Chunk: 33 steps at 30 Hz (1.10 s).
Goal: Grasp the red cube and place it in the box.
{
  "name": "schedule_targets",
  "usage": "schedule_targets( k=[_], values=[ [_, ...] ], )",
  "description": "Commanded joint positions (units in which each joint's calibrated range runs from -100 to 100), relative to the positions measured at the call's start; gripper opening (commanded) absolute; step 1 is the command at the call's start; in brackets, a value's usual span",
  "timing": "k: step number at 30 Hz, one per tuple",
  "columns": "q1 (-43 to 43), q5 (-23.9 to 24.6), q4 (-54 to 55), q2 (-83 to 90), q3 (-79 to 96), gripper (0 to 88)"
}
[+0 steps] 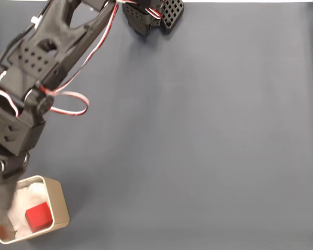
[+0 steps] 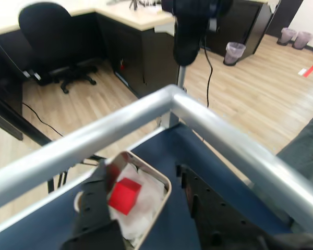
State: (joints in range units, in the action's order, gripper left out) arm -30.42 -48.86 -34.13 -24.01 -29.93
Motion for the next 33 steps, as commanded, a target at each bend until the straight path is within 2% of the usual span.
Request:
schedule_targets(
  k=[1,6,20,29,33],
  values=[
    [3.43,1.42,1.42,10.41,-0.36,0.0],
    [9.75,2.15,-0.63,25.49,9.95,0.0],
    [26.37,-0.73,-0.54,75.05,72.26,0.0],
    [32.19,-2.25,-0.79,97.41,102.74,0.0],
    [34.11,-2.69,-4.07,105.12,112.59,0.0]
  ],
)
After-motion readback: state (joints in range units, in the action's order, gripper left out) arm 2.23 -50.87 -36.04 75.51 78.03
